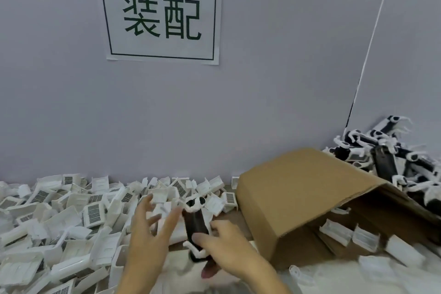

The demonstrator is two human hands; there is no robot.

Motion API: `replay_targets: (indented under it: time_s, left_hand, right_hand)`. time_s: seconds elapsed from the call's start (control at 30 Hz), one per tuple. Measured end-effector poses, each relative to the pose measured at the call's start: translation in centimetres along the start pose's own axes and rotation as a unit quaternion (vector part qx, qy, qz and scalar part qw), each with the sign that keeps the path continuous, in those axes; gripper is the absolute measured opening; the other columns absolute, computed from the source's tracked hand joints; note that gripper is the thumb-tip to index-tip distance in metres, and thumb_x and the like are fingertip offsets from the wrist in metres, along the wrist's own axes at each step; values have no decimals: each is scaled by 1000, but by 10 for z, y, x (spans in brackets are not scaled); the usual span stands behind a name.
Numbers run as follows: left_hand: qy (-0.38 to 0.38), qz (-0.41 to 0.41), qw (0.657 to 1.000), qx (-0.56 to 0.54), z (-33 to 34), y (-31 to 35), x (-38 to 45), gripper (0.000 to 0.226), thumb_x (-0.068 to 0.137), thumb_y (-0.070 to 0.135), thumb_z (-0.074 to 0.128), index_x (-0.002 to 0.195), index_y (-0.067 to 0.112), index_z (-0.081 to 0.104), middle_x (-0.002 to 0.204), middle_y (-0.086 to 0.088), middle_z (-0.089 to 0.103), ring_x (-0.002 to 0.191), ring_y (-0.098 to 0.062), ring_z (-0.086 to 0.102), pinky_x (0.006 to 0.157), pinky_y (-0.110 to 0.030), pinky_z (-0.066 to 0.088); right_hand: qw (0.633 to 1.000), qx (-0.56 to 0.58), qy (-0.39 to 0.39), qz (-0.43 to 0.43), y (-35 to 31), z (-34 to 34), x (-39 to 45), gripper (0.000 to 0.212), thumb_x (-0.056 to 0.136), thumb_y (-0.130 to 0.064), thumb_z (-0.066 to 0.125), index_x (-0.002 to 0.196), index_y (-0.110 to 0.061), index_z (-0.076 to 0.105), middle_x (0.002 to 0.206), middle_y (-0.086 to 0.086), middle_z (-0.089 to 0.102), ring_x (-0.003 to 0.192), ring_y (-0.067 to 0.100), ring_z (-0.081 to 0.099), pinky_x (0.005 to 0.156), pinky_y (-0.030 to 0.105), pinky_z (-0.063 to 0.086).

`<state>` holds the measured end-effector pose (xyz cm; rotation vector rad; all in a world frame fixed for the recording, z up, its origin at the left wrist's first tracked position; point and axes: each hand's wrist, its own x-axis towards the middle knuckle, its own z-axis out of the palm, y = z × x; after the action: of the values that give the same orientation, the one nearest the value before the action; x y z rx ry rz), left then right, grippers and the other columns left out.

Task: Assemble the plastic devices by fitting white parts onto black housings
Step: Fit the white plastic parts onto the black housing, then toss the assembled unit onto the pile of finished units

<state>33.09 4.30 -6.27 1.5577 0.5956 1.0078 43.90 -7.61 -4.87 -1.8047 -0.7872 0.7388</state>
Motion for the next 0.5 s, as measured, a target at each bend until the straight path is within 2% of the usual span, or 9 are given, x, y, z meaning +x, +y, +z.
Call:
replay_targets:
  time_s: [0.07, 0.13, 0.17, 0.23, 0.3, 0.37, 0.4, 0.43, 0.5]
  left_hand:
    - [47, 14, 997, -56, -1, 2, -1, 64, 82, 53, 58, 142, 33, 45, 141, 11, 47, 121, -17, 54, 100, -49, 48]
    - [74, 26, 993, -83, 0, 0, 3, 38, 96, 37, 54, 133, 29, 53, 137, 5, 52, 121, -23, 55, 94, -49, 51]
    - [78, 21, 994, -77, 0, -4, 5, 29, 100, 30, 52, 128, 27, 56, 134, 2, 54, 120, -26, 55, 91, -49, 52]
    - [76, 14, 995, -57, 1, -10, 8, 21, 103, 23, 49, 120, 25, 61, 128, 0, 58, 117, -27, 56, 86, -47, 52]
    - [56, 11, 998, -28, 4, -12, 9, 20, 104, 20, 48, 112, 31, 63, 122, 5, 62, 113, -21, 58, 83, -41, 50]
    - [23, 11, 999, 27, 6, -11, 6, 23, 104, 21, 48, 105, 39, 63, 117, 15, 62, 111, -8, 57, 84, -32, 49]
    - [5, 16, 998, 63, 6, -10, 3, 22, 104, 22, 50, 104, 41, 62, 114, 19, 62, 110, -3, 56, 84, -26, 48]
    - [-8, 21, 994, 110, 6, -9, 1, 21, 103, 22, 50, 104, 41, 61, 113, 20, 61, 109, 0, 55, 84, -20, 46]
    - [-24, 41, 980, 194, 4, -5, -1, 18, 102, 23, 51, 105, 36, 62, 110, 19, 61, 108, -1, 55, 86, -13, 43]
  right_hand:
    - [991, 134, 21, 2, -16, -18, 3, 21, 89, -25, 68, 92, -5, 66, 87, 13, 67, 52, 21, 64, 50, 30, 54]
    - [966, 229, 106, -54, -45, -55, 11, 25, 96, -24, 63, 99, 0, 68, 83, 13, 73, 55, 21, 64, 50, 31, 53]
    - [941, 284, 158, -90, -62, -77, 14, 30, 101, -25, 57, 110, 1, 66, 89, 12, 73, 61, 22, 64, 56, 32, 54]
    - [854, 434, 237, -163, -95, -123, 16, 43, 107, -34, 43, 140, -7, 50, 124, 13, 63, 89, 29, 64, 81, 38, 55]
    - [791, 513, 274, -190, -105, -152, 11, 54, 107, -41, 39, 155, -21, 28, 159, 12, 31, 131, 37, 48, 111, 45, 42]
    - [817, 478, 271, -174, -87, -146, 13, 56, 108, -39, 36, 159, -24, 17, 166, 10, 14, 144, 38, 34, 118, 47, 33]
    - [841, 452, 252, -158, -69, -130, 16, 53, 109, -34, 35, 158, -22, 20, 164, 11, 19, 140, 38, 40, 115, 47, 36]
    - [861, 430, 230, -141, -49, -106, 20, 45, 109, -28, 36, 153, -19, 32, 158, 13, 32, 130, 36, 52, 108, 46, 42]
    - [879, 424, 193, -104, -15, -52, 18, 24, 108, -12, 37, 119, -15, 59, 121, 17, 62, 96, 28, 69, 82, 36, 53]
